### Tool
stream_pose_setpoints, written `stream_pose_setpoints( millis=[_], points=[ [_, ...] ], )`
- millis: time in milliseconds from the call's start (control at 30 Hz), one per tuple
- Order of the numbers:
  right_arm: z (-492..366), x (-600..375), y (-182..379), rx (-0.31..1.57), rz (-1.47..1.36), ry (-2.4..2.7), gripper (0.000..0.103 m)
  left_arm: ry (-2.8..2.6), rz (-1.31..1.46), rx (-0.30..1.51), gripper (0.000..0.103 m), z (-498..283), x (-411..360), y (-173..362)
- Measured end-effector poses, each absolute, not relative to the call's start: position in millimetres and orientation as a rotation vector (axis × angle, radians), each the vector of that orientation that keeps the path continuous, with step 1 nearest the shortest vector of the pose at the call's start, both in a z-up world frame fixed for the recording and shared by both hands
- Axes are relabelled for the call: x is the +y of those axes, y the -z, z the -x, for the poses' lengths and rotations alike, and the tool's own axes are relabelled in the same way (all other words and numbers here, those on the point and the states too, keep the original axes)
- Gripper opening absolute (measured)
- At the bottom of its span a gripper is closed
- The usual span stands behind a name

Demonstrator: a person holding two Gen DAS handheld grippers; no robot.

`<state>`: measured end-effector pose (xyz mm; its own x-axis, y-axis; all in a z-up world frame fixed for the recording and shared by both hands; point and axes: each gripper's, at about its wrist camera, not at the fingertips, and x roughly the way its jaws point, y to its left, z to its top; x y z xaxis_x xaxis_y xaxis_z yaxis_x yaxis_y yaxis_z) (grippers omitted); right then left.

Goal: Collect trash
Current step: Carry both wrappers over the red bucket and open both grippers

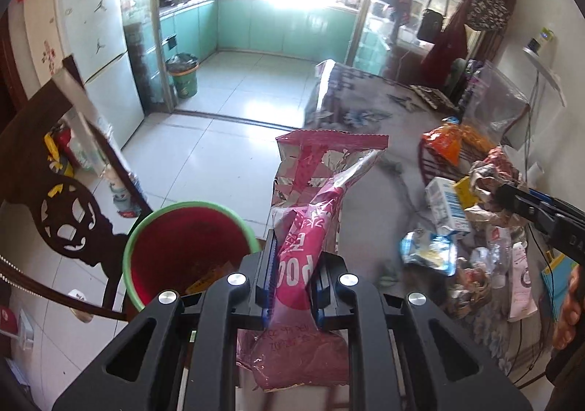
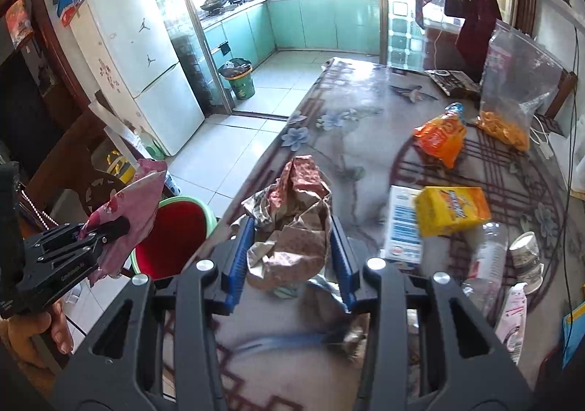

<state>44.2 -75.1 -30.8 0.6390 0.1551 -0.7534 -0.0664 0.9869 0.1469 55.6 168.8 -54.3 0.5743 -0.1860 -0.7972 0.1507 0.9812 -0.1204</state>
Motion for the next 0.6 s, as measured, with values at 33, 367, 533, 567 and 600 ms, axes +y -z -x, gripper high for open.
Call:
stream_pose_setpoints(
  millis=[33,367,533,567,600],
  points=[
    [-45.3,-69.5,31.0,0.869,-0.102,-0.127,0.04,0.192,0.052,0.948,0.014,-58.5,176.3,57.3],
    [-55.5,-13.5,29.1,0.875,-0.065,-0.167,0.041,0.163,0.085,0.976,0.014,-72.0,218.7,74.3],
    [-61.3,15.4,31.5,0.886,-0.043,-0.201,0.041,0.128,0.094,0.998,0.014,-75.7,240.9,86.3],
    [-63.0,21.4,32.7,0.889,-0.037,-0.211,0.041,0.12,0.095,1.001,0.014,-75.9,244.7,88.2],
    [-64.7,26.3,34.3,0.893,-0.034,-0.218,0.041,0.112,0.097,1.005,0.014,-76.4,249.0,90.7]
  ],
)
